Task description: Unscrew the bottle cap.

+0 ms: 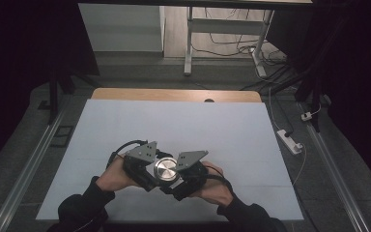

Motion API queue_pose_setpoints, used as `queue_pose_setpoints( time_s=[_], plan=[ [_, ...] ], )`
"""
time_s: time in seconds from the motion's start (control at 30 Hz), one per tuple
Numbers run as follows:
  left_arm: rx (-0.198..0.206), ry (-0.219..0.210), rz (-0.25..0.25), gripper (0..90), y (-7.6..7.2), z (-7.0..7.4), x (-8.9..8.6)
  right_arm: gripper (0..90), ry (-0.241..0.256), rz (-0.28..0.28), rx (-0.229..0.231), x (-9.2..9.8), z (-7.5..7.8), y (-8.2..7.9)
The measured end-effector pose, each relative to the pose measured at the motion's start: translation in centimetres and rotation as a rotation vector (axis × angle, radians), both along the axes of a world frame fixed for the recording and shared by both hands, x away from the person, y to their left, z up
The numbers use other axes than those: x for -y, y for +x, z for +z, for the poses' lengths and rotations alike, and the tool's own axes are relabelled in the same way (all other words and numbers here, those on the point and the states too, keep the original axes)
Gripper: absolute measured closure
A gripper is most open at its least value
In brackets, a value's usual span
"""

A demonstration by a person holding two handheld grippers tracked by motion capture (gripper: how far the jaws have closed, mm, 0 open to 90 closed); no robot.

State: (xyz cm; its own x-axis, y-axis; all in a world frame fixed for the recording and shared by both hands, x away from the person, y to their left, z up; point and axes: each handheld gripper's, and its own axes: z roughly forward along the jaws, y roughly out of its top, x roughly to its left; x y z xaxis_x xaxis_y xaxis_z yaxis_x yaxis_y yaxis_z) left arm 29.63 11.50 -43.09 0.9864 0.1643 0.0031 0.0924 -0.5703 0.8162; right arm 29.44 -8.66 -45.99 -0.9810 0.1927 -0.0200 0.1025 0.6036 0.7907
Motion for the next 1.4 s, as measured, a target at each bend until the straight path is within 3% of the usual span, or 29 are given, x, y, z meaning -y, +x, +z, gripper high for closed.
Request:
queue_pose_setpoints(
  time_s=[0.13,0.17,0.23,0.6,0.97,1.1,1.17,1.2,1.23,1.3,1.4],
  plan=[
    [-0.011,-0.024,0.120,18.8,0.0,-0.2,0.6,15.2,0.006,-0.076,0.004,0.3,-0.1,0.5],
    [-0.010,-0.027,0.148,18.9,0.0,-0.2,0.8,15.3,0.008,-0.118,0.002,0.4,-0.1,0.7],
    [-0.015,-0.038,0.189,18.9,0.0,-0.2,1.1,15.3,0.012,-0.135,-0.001,0.4,-0.1,0.7],
    [0.019,-0.066,0.305,19.2,-0.7,0.2,1.7,15.3,0.049,-0.200,0.012,0.7,0.1,0.9],
    [0.011,-0.090,0.445,19.3,-1.1,0.2,2.6,15.3,0.067,-0.288,0.027,0.7,0.1,0.9],
    [-0.028,-0.092,0.414,18.4,-0.6,0.2,2.5,15.3,0.073,-0.300,0.024,0.8,0.0,0.9],
    [-0.059,-0.127,0.365,13.1,-0.3,0.5,2.0,15.3,0.080,-0.293,0.023,0.8,0.1,1.0],
    [-0.069,-0.132,0.340,2.9,-0.2,0.7,1.8,15.3,0.084,-0.279,0.015,1.0,0.1,1.1],
    [-0.079,-0.117,0.315,2.9,0.0,1.0,1.5,15.3,0.084,-0.279,0.015,1.0,0.1,1.1],
    [-0.059,-0.117,0.234,0.0,0.1,1.4,0.5,15.3,0.082,-0.251,-0.001,1.2,0.1,1.2],
    [-0.062,-0.081,0.095,1.1,0.3,1.6,-1.0,15.3,0.079,-0.197,-0.015,1.2,0.1,1.3]
  ],
)
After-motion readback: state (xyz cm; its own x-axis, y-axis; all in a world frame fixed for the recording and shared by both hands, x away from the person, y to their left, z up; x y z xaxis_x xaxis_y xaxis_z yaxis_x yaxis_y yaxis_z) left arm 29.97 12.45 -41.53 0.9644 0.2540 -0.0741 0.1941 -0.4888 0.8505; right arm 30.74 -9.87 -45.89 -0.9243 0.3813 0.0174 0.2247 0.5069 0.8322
